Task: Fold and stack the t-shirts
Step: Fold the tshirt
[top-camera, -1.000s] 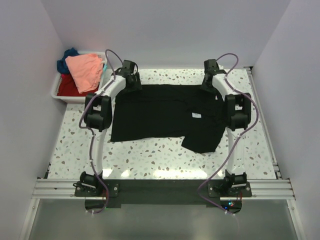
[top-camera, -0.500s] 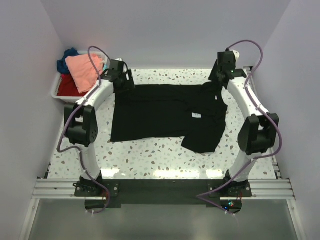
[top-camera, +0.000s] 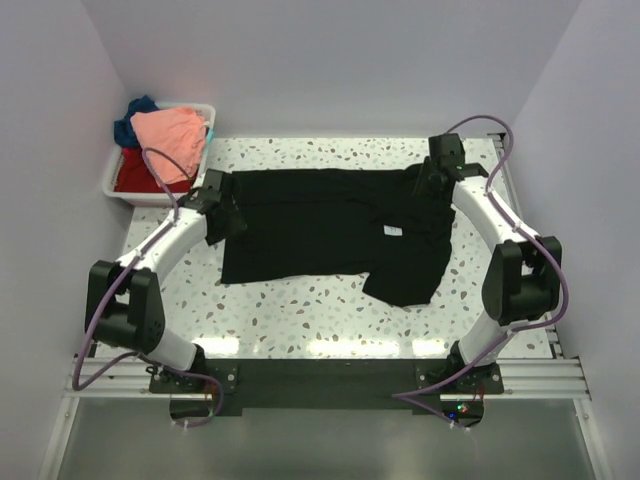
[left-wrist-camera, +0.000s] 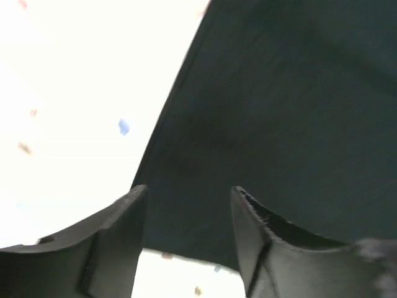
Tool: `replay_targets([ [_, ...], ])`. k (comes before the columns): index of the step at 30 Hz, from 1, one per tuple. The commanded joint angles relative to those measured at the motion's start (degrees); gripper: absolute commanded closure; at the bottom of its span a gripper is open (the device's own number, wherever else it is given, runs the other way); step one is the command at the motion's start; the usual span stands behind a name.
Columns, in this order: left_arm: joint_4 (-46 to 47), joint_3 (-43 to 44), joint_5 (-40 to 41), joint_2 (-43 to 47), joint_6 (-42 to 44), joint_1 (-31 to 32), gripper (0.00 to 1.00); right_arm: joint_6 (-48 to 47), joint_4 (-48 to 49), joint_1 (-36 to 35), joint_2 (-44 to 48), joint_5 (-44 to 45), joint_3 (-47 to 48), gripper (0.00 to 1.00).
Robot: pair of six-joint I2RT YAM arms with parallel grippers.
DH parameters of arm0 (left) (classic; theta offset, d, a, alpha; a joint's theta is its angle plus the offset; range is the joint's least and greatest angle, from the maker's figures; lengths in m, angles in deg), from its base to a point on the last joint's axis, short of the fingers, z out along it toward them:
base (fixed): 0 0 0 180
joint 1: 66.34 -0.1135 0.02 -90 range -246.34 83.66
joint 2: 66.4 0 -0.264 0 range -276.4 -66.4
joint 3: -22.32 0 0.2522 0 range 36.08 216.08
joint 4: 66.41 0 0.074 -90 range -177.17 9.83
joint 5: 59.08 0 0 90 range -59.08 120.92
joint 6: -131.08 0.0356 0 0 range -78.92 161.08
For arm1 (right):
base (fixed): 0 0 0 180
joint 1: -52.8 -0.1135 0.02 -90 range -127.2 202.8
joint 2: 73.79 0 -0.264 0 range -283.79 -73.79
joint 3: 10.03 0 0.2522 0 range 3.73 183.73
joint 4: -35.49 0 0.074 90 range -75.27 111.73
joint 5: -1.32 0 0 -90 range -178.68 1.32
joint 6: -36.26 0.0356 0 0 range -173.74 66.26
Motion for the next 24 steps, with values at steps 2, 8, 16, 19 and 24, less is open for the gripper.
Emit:
replay_targets([
  [2, -7.07, -6.34, 2.86, 7.42, -7.78, 2.75, 0.55, 2.17, -0.33, -0.26, 2.83, -3.12, -1.89, 0.52],
  [8, -11.12, -8.10, 5.14, 9.53, -7.69, 4.08, 0.68, 4.29, -0.25, -1.22, 5.39, -2.87, -4.09, 0.52],
  [16, -8.59, -17.41, 4.88, 13.84, -10.67, 3.90, 0.59, 4.99, 2.64, -3.68, 7.58, -2.77, -11.64, 0.53],
  [19, -5.42, -21.11, 1.90, 14.63, -10.85, 3.37, 0.55, 4.82, 2.30, -3.95, 7.41, -2.68, -12.70, 0.53],
  [24, -2.26, -25.94, 2.41, 17.18, -11.38, 3.46, 0.52, 3.32, 2.03, -5.00, 6.88, -1.71, -12.52, 0.53],
])
